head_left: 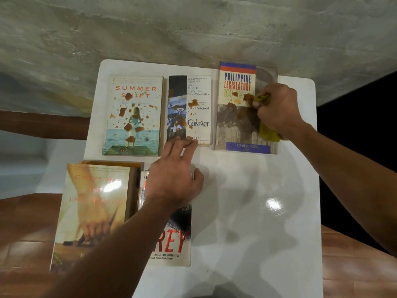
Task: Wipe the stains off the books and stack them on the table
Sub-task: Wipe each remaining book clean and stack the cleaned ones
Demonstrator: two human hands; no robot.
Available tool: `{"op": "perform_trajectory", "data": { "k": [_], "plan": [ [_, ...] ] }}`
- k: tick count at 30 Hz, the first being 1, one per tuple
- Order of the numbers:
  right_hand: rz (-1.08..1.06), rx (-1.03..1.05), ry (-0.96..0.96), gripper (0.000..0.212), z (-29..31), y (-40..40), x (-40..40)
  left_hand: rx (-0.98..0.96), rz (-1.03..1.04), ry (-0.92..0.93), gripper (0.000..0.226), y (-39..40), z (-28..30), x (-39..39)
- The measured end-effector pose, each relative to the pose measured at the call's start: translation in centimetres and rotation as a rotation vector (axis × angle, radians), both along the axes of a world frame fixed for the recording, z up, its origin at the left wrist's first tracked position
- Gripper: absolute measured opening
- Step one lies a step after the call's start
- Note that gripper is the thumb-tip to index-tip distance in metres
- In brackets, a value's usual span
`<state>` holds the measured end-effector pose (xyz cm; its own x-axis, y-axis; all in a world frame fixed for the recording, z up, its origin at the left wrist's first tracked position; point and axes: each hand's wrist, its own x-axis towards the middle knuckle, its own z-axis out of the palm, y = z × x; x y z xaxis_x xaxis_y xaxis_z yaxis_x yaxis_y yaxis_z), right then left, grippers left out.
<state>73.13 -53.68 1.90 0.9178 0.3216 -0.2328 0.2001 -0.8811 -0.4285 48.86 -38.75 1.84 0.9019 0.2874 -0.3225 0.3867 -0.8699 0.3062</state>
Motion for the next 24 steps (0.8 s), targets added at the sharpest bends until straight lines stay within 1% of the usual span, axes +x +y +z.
{"op": "perform_trajectory", "data": {
  "k": [4, 7, 11, 14, 18, 21, 24],
  "plan": [
    [-0.022, 0.092, -0.034, 0.032, 0.6, -0.2, 0.8, 0.005, 0.002, -0.002, 0.067, 0.2, 0.1, 0.3],
    [0.037, 0.071, -0.066, 0.039, 0.1, 0.1, 0.8, -0.003, 0.003, -0.001, 0.067, 0.2, 0.1, 0.2],
    [0.145, -0.017, -0.079, 0.038, 0.1, 0.6, 1.0, 0.003, -0.002, -0.016, 0.065, 0.2, 0.0, 0.2],
    [0.122, -0.032, -0.104, 0.032, 0.0, 1.3, 0.5, 0.001, -0.001, -0.011, 0.066, 0.3, 0.0, 0.1],
    [0.144, -0.044, -0.037, 0.034, 0.1, 1.9, 0.0, -0.001, 0.004, -0.021, 0.065, 0.3, 0.0, -0.1],
    [0.015, 0.012, -0.009, 0.035, 0.3, 1.8, 0.7, -0.006, -0.001, -0.026, 0.065, 0.2, 0.0, 0.2],
    [0.068, 0.013, 0.005, 0.038, 0.4, 2.0, 0.0, 0.000, 0.002, -0.029, 0.065, 0.3, 0.0, 0.1]
  ]
}}
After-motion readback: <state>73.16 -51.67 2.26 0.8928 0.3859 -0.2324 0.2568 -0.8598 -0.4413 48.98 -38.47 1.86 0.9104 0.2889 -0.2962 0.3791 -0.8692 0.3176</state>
